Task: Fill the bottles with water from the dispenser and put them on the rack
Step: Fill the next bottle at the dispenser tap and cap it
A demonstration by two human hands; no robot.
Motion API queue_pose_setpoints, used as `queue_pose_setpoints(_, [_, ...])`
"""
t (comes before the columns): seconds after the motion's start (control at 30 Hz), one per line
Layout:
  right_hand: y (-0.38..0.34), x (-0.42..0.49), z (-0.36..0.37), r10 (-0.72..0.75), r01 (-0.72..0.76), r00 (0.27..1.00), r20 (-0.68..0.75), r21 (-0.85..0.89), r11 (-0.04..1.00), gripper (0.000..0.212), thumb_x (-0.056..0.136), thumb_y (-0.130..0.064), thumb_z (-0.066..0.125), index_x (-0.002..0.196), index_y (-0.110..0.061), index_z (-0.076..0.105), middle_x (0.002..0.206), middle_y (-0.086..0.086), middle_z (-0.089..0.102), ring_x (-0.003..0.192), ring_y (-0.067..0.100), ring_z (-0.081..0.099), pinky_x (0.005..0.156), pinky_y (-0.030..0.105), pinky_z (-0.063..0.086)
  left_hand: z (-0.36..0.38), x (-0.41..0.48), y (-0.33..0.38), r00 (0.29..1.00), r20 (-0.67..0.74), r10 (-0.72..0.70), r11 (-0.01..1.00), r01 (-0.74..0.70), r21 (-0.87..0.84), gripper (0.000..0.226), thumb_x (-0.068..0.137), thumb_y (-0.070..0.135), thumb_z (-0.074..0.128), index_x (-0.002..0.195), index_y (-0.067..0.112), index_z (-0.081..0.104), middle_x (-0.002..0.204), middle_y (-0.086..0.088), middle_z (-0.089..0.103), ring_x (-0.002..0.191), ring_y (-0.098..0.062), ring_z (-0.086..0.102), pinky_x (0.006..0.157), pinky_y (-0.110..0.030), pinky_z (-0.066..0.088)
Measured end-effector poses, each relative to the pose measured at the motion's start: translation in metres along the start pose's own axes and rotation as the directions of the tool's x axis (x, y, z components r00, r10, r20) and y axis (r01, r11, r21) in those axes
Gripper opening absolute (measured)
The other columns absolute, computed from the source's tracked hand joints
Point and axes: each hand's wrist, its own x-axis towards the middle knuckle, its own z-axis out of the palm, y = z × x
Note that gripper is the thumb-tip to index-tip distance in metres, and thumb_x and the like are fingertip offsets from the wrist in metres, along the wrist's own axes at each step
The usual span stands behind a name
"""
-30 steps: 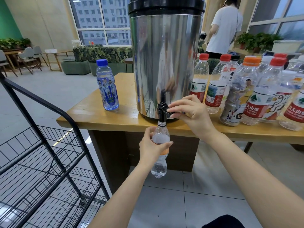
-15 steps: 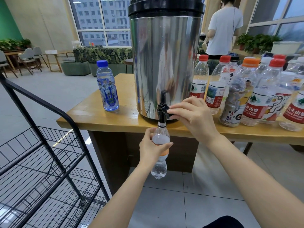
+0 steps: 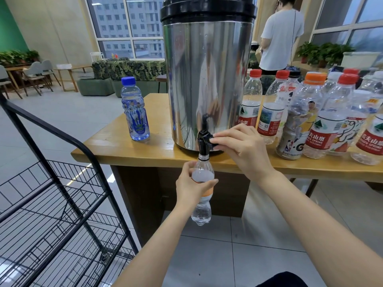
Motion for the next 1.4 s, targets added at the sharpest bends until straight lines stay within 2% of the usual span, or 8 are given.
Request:
queue_pose_setpoints(0.37, [-0.0019, 0.0003, -0.0001, 0.018, -0.018, 1.0, 0.002, 0.031, 0.999, 0.024, 0.091, -0.027, 0.06, 0.108, -0.018, 0.074, 0.107, -0.002, 0.071, 0.097, 0.018, 0.058, 0.083, 0.033, 0.042, 0.0002, -0.0007, 0.0012, 1.0, -0.005, -0.012, 1.0, 0.012, -0.017, 0.074, 0.065, 0.027, 0.091, 0.127, 0.026, 0.049, 0.124, 0.003, 0.058, 0.116, -0.014, 0.054, 0.099, -0.04, 0.051])
queue_pose_setpoints(0.53, [-0.0018, 0.0005, -0.0011, 0.019, -0.019, 1.0, 0.006, 0.031, 0.999, 0.024, 0.09, -0.026, 0.06, 0.108, -0.017, 0.074, 0.107, -0.002, 0.071, 0.098, 0.017, 0.057, 0.084, 0.029, 0.038, 0.0005, -0.0012, 0.0021, 1.0, 0.002, -0.012, 1.0, 0.012, -0.014, 0.074, 0.066, 0.027, 0.09, 0.127, 0.026, 0.048, 0.124, 0.004, 0.057, 0.116, -0.013, 0.053, 0.099, -0.037, 0.05])
queue_pose_setpoints(0.7, [-0.0013, -0.0002, 0.0, 0.022, -0.023, 1.0, 0.008, 0.036, 0.999, 0.024, 0.091, -0.026, 0.06, 0.108, -0.017, 0.073, 0.108, -0.001, 0.071, 0.099, 0.017, 0.058, 0.082, 0.033, 0.043, 0.001, -0.0014, 0.0029, 1.0, 0.006, -0.013, 1.0, 0.013, -0.011, 0.074, 0.066, 0.027, 0.09, 0.126, 0.027, 0.047, 0.121, 0.007, 0.056, 0.112, -0.01, 0.051, 0.095, -0.031, 0.05])
queue_pose_setpoints(0.93, [-0.0014, 0.0, -0.001, 0.026, -0.026, 1.0, 0.01, 0.046, 0.999, 0.024, 0.091, -0.026, 0.059, 0.108, -0.017, 0.073, 0.108, -0.001, 0.071, 0.099, 0.017, 0.058, 0.082, 0.033, 0.043, 0.0022, -0.0021, 0.0046, 1.0, 0.003, -0.02, 1.0, 0.02, -0.015, 0.075, 0.066, 0.027, 0.09, 0.127, 0.025, 0.048, 0.119, 0.008, 0.055, 0.111, -0.01, 0.05, 0.098, -0.036, 0.05])
queue_pose_setpoints(1.17, [-0.0018, -0.0006, -0.0006, 0.032, -0.033, 0.999, 0.022, 0.046, 0.998, 0.025, 0.091, -0.026, 0.058, 0.109, -0.017, 0.073, 0.107, -0.001, 0.071, 0.099, 0.017, 0.058, 0.084, 0.028, 0.039, 0.0034, -0.0008, 0.003, 1.0, -0.004, -0.024, 1.0, 0.024, -0.014, 0.076, 0.066, 0.027, 0.09, 0.129, 0.026, 0.047, 0.125, 0.004, 0.056, 0.112, -0.01, 0.049, 0.095, -0.033, 0.049])
queue_pose_setpoints(1.4, [-0.0022, -0.0003, -0.0009, 0.044, -0.045, 0.999, 0.021, 0.063, 0.997, 0.025, 0.091, -0.027, 0.058, 0.108, -0.016, 0.074, 0.107, -0.002, 0.071, 0.097, 0.017, 0.059, 0.082, 0.03, 0.042, 0.0043, -0.0002, 0.0018, 0.999, -0.011, -0.031, 0.999, 0.031, -0.018, 0.076, 0.065, 0.027, 0.091, 0.127, 0.027, 0.047, 0.126, 0.003, 0.057, 0.117, -0.015, 0.052, 0.095, -0.035, 0.051])
